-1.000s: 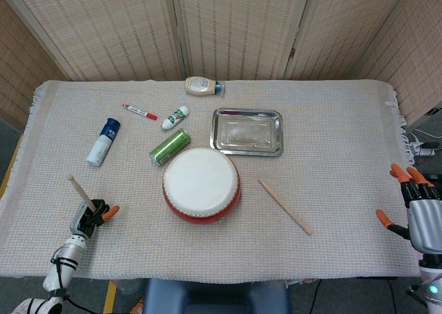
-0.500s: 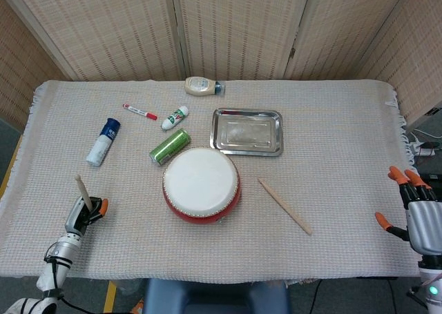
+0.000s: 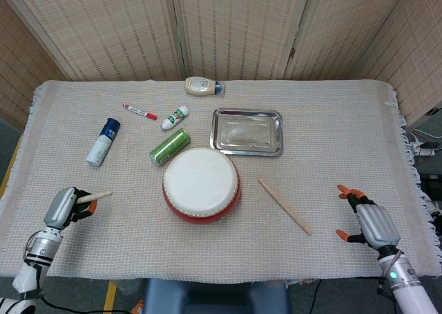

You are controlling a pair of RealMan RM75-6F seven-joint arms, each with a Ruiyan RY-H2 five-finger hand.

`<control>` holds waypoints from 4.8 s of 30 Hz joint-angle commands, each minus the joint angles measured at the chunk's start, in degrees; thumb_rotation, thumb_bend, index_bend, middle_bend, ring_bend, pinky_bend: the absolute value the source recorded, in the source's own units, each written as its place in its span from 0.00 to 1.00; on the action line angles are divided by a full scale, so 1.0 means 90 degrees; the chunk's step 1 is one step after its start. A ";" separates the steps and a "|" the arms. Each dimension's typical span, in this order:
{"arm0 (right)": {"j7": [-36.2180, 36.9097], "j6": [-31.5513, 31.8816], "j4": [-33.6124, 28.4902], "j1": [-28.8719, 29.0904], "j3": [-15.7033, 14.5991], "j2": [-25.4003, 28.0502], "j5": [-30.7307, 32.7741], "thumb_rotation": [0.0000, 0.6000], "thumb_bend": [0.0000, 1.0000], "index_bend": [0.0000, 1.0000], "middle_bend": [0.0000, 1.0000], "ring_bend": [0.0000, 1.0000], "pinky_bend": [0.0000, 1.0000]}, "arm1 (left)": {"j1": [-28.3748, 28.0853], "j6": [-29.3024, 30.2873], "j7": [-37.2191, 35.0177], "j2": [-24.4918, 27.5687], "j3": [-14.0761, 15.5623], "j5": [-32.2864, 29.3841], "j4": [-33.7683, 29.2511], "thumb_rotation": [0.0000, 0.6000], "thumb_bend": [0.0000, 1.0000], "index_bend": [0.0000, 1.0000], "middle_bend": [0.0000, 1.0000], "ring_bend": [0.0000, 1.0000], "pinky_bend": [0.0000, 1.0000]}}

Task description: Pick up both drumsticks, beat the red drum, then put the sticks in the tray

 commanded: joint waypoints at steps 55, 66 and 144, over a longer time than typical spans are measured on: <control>-0.2364 -0.1053 0.2668 0.2219 0.0964 -0.3319 0.2279 1.00 0.23 0.36 0.18 0.00 0.24 | 0.0079 0.0339 0.1479 0.0528 0.0265 0.0115 -0.0831 1.00 0.67 1.00 1.00 1.00 1.00; -0.2241 -0.1070 0.3201 0.2403 0.0894 -0.3688 0.2283 1.00 0.27 0.44 0.18 0.00 0.24 | 0.0117 0.0342 0.1395 0.0546 0.0287 0.0083 -0.0773 1.00 0.67 1.00 1.00 1.00 1.00; 1.3898 0.0417 0.7153 0.1982 -0.0595 -0.3584 -0.2272 1.00 0.19 0.54 0.44 0.39 0.42 | 0.0203 0.0297 0.1426 0.0683 0.0461 0.0205 -0.1100 1.00 0.64 1.00 1.00 1.00 1.00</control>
